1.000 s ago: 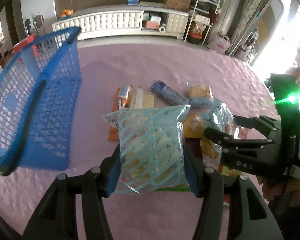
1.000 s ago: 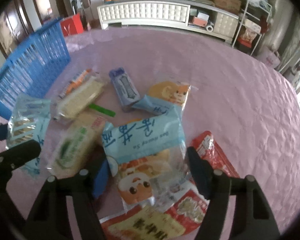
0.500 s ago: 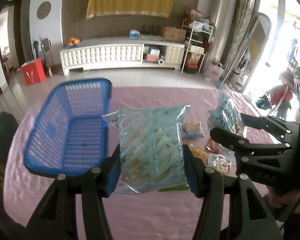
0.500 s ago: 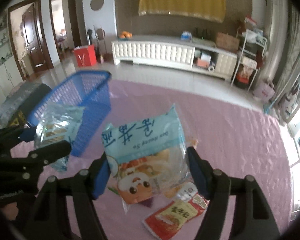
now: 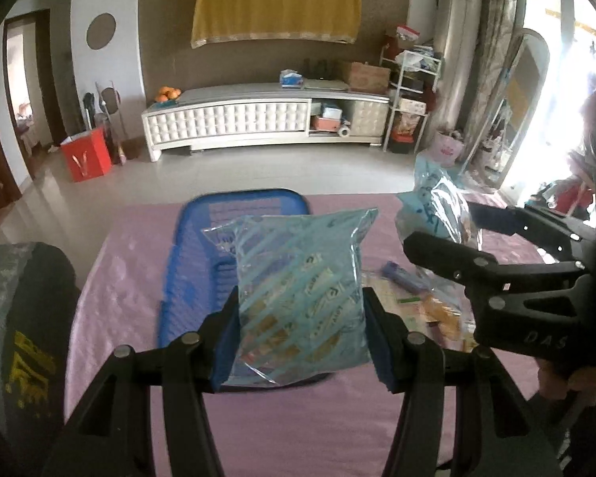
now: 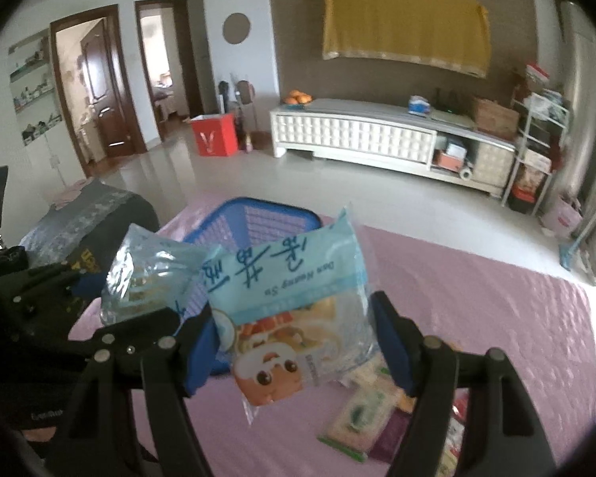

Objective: Organize snacks
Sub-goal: 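Carry both bags over the blue basket and open both tools to drop them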

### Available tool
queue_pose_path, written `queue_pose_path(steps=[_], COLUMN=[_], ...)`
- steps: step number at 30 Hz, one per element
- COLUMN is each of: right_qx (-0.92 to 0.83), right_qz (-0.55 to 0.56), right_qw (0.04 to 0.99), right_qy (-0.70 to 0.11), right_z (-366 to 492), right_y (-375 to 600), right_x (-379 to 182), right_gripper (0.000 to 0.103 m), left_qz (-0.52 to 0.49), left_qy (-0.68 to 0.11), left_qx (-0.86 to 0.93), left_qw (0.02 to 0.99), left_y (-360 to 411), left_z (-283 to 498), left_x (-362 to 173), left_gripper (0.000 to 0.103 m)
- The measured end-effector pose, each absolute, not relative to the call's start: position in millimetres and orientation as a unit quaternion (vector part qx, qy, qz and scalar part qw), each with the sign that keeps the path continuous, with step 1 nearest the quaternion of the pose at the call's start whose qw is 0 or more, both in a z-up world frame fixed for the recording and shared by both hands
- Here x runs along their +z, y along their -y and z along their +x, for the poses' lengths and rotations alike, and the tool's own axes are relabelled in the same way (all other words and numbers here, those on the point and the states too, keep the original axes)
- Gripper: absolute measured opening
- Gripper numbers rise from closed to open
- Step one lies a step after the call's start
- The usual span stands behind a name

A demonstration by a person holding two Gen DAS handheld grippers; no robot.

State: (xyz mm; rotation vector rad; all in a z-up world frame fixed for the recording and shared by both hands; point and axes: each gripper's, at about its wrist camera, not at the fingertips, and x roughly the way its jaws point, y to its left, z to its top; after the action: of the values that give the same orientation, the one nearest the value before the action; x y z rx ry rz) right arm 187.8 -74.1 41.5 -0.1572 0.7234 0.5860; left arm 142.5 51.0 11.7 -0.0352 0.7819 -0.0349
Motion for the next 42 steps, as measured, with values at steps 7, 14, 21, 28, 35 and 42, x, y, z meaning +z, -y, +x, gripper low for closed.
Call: queue_pose_path(steps=[7,14,21,28,35,42], right_qx=[0.306,0.308,0.307,0.305,0.297,0.287], right_qz=[-0.076,-0.095,-0.107,-0.095,-0.074,-0.099], right_qw=[0.876,0.865,0.839,0.822,0.800,0.809], right_qy=[-0.364,-0.385,-0.436,-0.472,-0.517,-0.503], right_z=[217.6,250.4,284.3,307.5,318.4,314.3], right_y=[32.6,5.7,-17.0,-17.6,-9.7,-10.5], right_x=[43.0,29.5,3.6,-4.9,-22.3,-15.5], right_gripper=[0.075,0.075,0.075,0.076,0.083,0.094], left_qz=[-0.013,-0.025,-0.022,-0.036,-0.056,-0.059], left_qy=[-0.404,-0.452,-0.490,-0.514,-0.528,-0.533], left_qx=[-0.004,-0.015,-0.016,-0.002,-0.003,0.005], left_qw=[0.915,0.891,0.871,0.857,0.848,0.844], left_y=[-92.1,-122.0,-128.2,-137.0,-142.7,-147.2], left_z=[179.0,234.1,271.0,295.3,299.3,287.3], left_x=[19.1,-7.9,-30.7,-39.8,-44.1,-44.8], left_gripper=[0.054,0.054,0.054,0.056,0.072,0.072])
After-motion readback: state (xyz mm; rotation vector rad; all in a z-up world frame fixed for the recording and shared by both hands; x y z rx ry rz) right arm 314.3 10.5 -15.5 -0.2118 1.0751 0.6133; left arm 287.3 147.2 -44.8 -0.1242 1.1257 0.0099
